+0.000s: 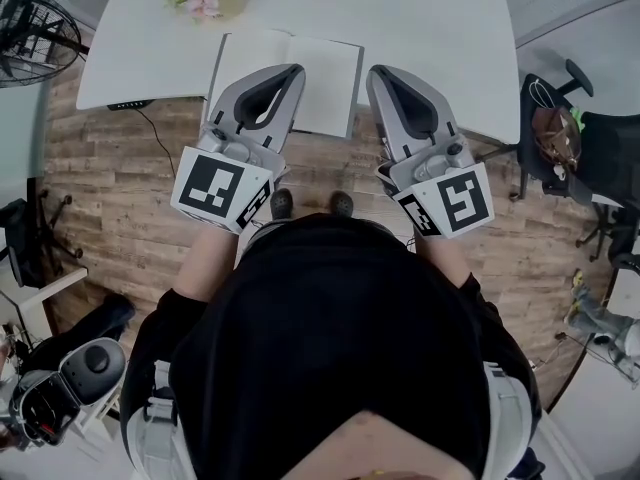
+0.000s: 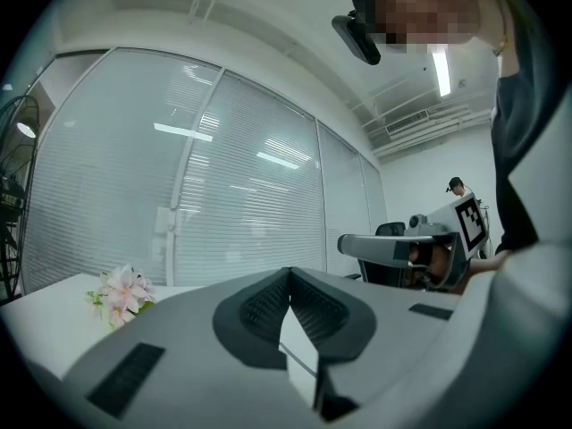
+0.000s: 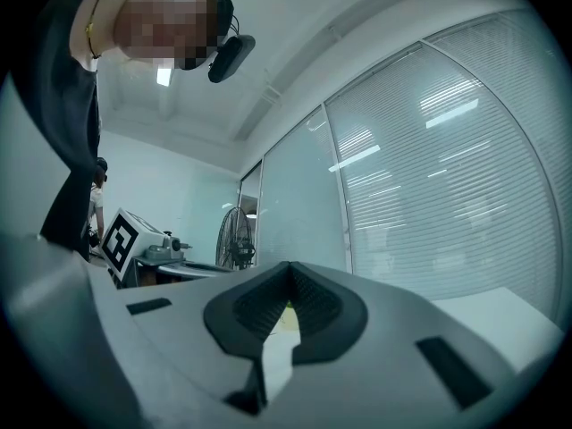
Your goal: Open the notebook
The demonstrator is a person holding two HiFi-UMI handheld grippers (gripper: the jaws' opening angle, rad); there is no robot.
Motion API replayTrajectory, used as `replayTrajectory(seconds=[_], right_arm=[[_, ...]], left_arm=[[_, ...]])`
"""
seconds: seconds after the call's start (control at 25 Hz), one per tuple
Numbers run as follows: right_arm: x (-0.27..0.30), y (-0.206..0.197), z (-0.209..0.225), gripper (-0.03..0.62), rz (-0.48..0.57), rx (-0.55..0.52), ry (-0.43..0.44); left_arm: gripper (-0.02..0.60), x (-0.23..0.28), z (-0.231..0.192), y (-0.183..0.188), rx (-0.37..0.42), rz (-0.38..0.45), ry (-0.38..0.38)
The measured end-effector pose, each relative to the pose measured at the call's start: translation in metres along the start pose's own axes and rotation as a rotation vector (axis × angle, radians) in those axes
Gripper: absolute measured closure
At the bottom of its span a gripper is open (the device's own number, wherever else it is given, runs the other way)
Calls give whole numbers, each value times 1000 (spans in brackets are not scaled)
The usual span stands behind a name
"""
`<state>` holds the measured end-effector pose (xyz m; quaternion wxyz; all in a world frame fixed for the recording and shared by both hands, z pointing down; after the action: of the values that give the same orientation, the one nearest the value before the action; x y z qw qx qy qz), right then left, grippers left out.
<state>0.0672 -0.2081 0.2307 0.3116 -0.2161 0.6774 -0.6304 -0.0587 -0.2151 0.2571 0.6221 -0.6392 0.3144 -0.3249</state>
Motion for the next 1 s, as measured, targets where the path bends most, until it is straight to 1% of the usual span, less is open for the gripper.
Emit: replayTrajectory(seconds=[0.76,1.0], right_arm=[[1,1,-3,591,-1,-13,12],[2,1,-1,591,6,-3,3]], left_arm=[[569,1,-1,-3,-9,5,-9],[569,2,1,-4,11,2,-19]])
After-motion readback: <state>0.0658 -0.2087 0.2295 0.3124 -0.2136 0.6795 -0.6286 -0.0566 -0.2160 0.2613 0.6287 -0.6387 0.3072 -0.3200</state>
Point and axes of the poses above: the fingertips, and each gripper's own axes: x forward along the fingers, z to its right, y out of its top, the point moved 3 cm from there along -x, backward along the fingers, and after that the axes turned 4 degrees about y, right-handed, at the moved point
